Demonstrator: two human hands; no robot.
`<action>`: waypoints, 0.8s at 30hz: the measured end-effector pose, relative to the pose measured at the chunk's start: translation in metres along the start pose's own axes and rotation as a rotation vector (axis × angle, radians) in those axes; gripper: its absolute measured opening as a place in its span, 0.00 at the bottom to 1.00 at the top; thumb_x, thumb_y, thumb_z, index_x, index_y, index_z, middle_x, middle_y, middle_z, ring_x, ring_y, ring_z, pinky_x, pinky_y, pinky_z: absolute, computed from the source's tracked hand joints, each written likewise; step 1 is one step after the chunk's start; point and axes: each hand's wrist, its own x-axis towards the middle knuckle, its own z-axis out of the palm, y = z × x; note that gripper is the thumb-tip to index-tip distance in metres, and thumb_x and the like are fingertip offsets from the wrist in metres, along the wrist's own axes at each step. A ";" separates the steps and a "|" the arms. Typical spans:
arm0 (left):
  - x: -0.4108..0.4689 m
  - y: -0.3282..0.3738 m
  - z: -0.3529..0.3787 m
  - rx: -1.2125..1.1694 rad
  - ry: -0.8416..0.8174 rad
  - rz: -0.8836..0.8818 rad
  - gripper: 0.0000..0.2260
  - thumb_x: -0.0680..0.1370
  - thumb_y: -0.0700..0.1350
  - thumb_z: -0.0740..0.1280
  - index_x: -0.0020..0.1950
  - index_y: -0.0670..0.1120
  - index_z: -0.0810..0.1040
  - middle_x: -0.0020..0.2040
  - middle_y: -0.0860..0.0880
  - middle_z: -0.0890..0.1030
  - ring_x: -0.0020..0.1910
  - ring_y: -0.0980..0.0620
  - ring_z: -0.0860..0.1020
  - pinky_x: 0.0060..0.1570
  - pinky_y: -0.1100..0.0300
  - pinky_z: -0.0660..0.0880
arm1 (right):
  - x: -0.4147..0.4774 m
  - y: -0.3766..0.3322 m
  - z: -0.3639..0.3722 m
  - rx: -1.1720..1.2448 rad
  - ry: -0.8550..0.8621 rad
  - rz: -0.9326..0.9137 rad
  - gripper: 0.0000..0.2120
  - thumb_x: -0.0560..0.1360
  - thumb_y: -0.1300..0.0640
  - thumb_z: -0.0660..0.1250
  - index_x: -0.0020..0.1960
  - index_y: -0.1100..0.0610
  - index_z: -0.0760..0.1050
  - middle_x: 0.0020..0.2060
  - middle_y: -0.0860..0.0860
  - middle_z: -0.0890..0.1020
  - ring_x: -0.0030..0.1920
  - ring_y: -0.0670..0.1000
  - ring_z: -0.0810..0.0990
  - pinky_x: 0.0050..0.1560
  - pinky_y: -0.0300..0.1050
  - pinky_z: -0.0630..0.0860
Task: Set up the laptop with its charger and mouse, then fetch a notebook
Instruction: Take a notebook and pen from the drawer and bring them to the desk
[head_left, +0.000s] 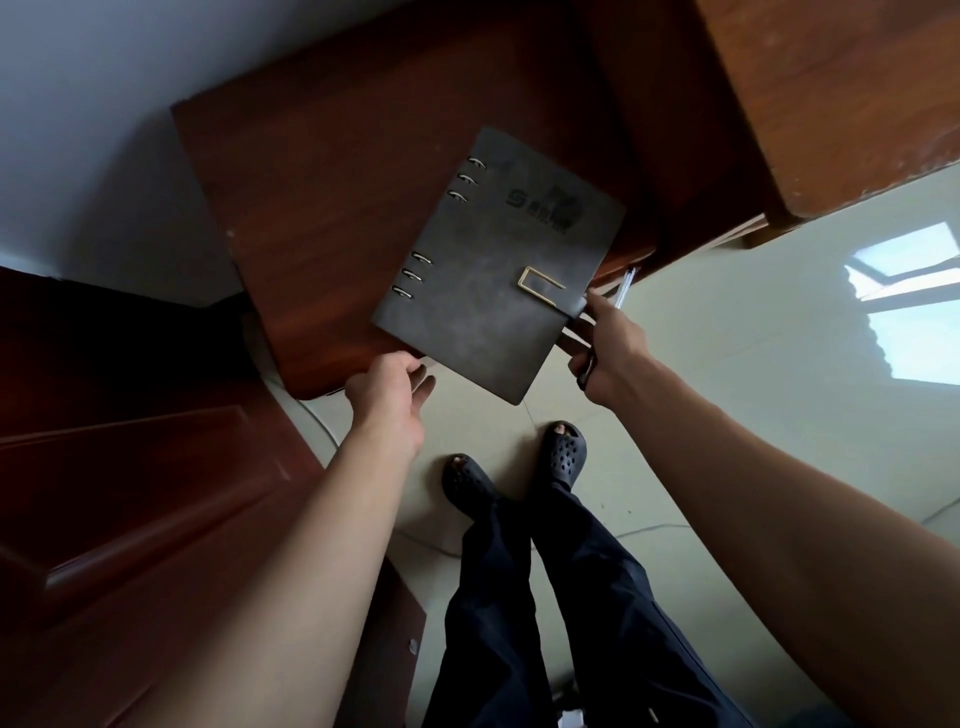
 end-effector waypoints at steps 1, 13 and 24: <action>0.000 -0.003 -0.002 0.047 -0.007 0.009 0.15 0.73 0.30 0.60 0.59 0.34 0.72 0.49 0.40 0.75 0.45 0.45 0.77 0.48 0.53 0.79 | -0.001 0.001 -0.003 0.039 -0.025 -0.003 0.14 0.79 0.43 0.59 0.48 0.51 0.77 0.44 0.47 0.86 0.41 0.49 0.83 0.19 0.34 0.57; -0.044 0.024 -0.041 1.003 0.066 0.829 0.13 0.77 0.41 0.64 0.59 0.40 0.77 0.57 0.40 0.78 0.56 0.41 0.77 0.56 0.53 0.72 | -0.053 0.007 -0.006 -0.221 -0.147 -0.221 0.05 0.74 0.54 0.71 0.48 0.51 0.77 0.35 0.47 0.86 0.34 0.52 0.73 0.20 0.35 0.56; -0.173 0.080 -0.015 0.550 -0.521 0.250 0.12 0.75 0.47 0.71 0.55 0.42 0.81 0.46 0.44 0.85 0.44 0.45 0.84 0.44 0.49 0.81 | -0.182 -0.026 -0.104 -0.377 -0.478 -0.214 0.09 0.76 0.54 0.70 0.55 0.53 0.79 0.43 0.46 0.84 0.35 0.40 0.80 0.22 0.33 0.58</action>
